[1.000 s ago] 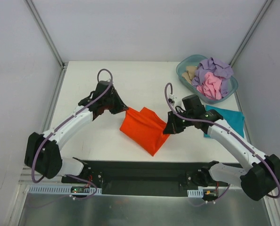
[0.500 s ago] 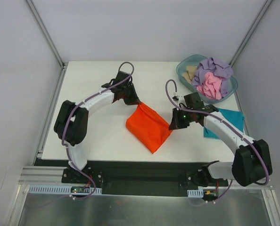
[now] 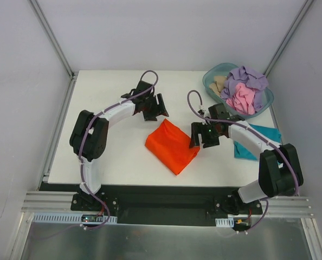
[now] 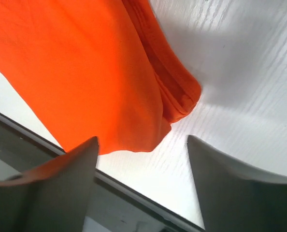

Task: Fold and stack the t-shirts
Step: Fold the long partially folded tshirt into a neat square

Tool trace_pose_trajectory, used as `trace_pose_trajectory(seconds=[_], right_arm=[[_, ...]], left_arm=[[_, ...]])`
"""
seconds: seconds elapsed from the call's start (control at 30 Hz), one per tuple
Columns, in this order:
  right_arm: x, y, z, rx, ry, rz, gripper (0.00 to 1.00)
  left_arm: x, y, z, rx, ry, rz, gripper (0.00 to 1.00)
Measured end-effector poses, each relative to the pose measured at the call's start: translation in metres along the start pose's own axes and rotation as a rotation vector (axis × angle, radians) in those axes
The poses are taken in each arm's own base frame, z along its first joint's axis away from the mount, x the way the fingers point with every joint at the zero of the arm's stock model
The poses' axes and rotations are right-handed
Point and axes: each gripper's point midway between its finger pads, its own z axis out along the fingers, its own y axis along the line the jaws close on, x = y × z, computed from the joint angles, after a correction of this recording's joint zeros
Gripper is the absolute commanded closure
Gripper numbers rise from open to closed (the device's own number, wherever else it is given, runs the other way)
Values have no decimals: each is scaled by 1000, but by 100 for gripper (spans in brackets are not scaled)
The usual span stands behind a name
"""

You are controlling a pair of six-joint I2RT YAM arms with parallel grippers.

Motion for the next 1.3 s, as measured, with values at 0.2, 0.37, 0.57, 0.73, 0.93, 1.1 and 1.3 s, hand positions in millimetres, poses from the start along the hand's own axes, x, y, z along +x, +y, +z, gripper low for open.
trace_pose_trajectory(seconds=[0.2, 0.37, 0.57, 0.73, 0.93, 1.1, 1.3], right_arm=[[-10, 4, -13, 9, -38, -16, 3], [-19, 23, -44, -37, -146, -44, 3], [-21, 67, -67, -238, -238, -61, 3], [-16, 87, -53, -352, -186, -51, 3], [-20, 82, -22, -366, -126, -5, 3], [-18, 63, 5, -315, -73, 48, 3], [-18, 29, 33, -222, -44, 121, 3]], left_arm=[[-5, -8, -8, 22, -19, 27, 1], [-5, -25, -48, 77, -70, 50, 1], [23, -47, -104, 182, -111, 92, 1], [70, -45, -99, 225, -19, 88, 1], [102, -15, -64, 166, 110, 9, 1], [115, 3, -43, 120, 162, -27, 1], [132, 23, -33, 79, 203, -70, 1]])
